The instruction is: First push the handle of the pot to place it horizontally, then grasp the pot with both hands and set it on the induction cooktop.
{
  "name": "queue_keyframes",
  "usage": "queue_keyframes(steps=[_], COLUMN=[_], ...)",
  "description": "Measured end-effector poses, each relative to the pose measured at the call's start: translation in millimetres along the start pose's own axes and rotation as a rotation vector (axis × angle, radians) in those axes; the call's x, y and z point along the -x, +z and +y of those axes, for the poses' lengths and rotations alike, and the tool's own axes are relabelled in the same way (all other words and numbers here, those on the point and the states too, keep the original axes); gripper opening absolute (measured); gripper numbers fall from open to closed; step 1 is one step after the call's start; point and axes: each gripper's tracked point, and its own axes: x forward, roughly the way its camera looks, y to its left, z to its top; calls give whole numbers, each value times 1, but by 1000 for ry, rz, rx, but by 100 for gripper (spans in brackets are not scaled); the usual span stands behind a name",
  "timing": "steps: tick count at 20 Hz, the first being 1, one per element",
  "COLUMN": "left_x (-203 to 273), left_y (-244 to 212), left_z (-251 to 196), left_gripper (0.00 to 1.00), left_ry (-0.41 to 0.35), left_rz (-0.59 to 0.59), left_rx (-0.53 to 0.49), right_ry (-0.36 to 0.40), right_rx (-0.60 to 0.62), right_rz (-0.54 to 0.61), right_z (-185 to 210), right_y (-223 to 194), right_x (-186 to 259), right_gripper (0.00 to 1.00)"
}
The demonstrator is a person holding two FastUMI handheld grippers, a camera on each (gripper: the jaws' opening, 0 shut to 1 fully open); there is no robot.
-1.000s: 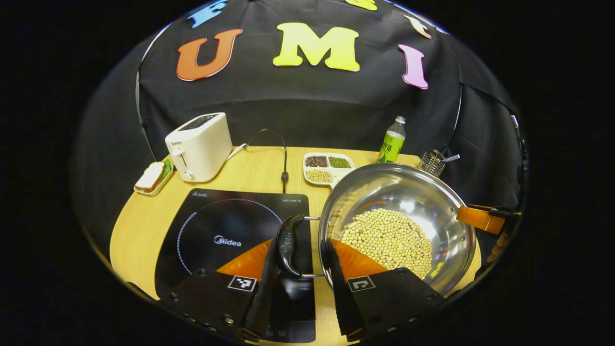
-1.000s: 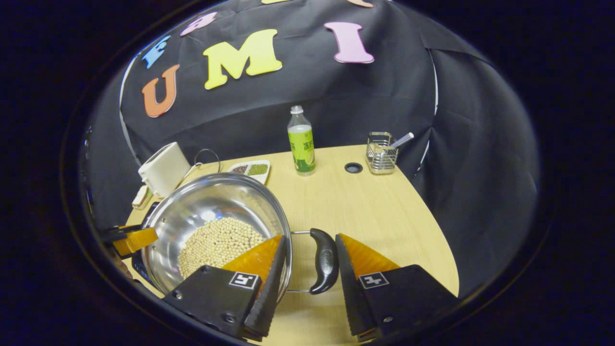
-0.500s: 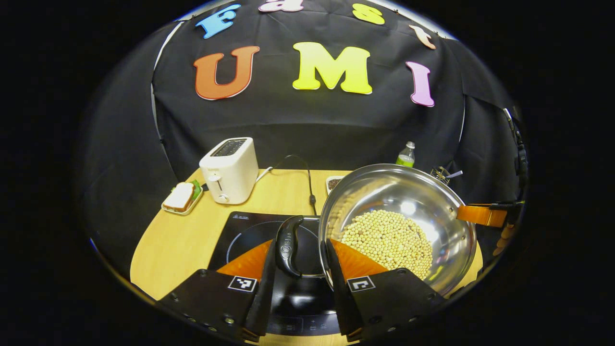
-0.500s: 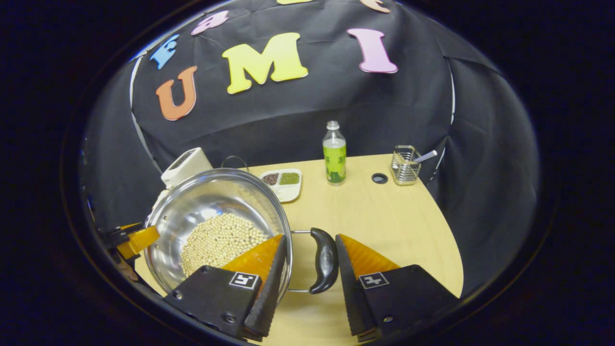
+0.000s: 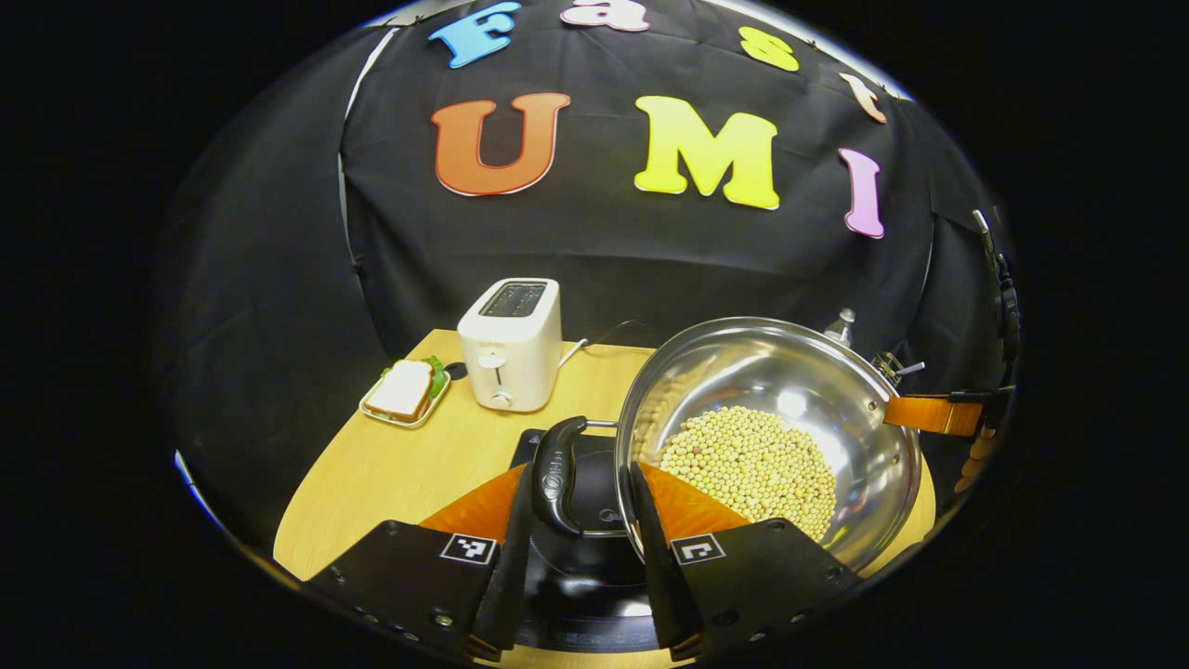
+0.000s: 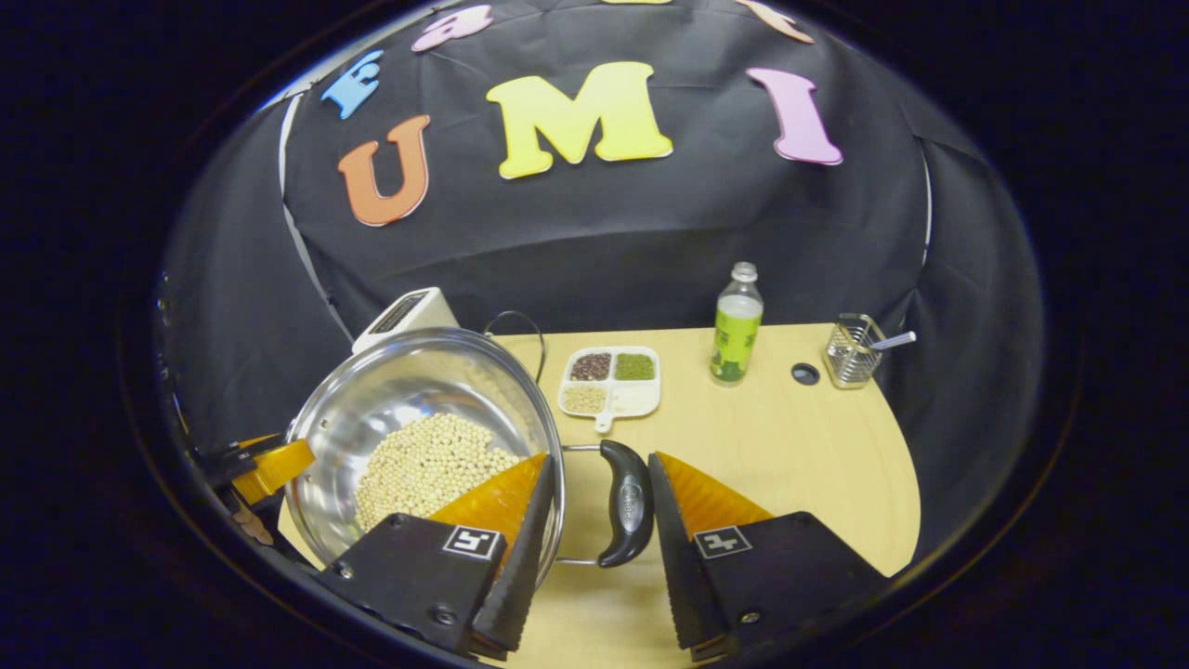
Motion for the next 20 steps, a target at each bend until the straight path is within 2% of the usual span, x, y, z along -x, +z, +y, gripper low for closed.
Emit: queue_keyframes(steps=[5,10,14,17,20], left_x=[-19,-39,-52,-66,-77], left_y=[-2,-18,-36,-51,-55], left_z=[40,67,78,74,69], left_gripper=[54,54,53,54,54], left_ry=[31,45,45,41,36], left_rz=[21,73,105,137,132], left_rx=[26,42,51,49,55], right_ry=[22,5,-15,-45,-44], right_rx=[10,30,46,48,23], right_rz=[38,78,102,113,117], right_z=[41,64,70,67,68], right_y=[-4,-24,-44,-60,-71], right_x=[-33,-62,-78,-88,-95], right_gripper=[61,62,61,62,61])
